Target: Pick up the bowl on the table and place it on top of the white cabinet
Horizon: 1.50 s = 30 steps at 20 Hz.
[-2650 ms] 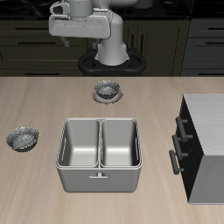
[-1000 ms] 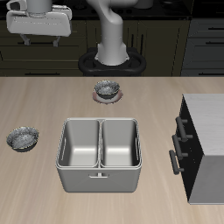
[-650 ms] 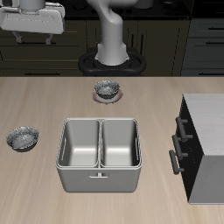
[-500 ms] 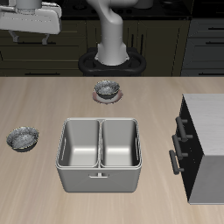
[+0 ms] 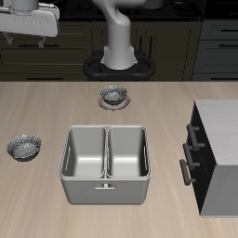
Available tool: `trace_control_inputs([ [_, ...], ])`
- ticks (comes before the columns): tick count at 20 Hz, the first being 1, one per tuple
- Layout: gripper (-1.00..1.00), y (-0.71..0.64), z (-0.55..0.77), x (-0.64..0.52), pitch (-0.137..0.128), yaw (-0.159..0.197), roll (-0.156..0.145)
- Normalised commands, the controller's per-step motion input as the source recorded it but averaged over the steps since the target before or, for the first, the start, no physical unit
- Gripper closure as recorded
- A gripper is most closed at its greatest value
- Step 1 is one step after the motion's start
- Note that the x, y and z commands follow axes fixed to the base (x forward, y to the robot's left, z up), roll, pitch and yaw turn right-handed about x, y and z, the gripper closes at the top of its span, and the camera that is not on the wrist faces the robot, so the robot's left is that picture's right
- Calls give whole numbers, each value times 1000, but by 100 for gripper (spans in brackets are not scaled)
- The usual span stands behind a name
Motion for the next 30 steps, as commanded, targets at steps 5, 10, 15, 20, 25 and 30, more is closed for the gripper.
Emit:
trace_control_inputs([
  [5, -100, -47, 46, 50, -13, 3, -16],
  [10, -100, -25, 99, 94, -16, 7, -19],
  [15, -100, -231, 133, 162, -15, -6, -31],
  [20, -100, -176, 150, 194, -11, -3, -10],
  [25, -100, -19, 73, 172, 4, -4, 2],
  [30, -100, 81, -9, 176, 15, -3, 19],
])
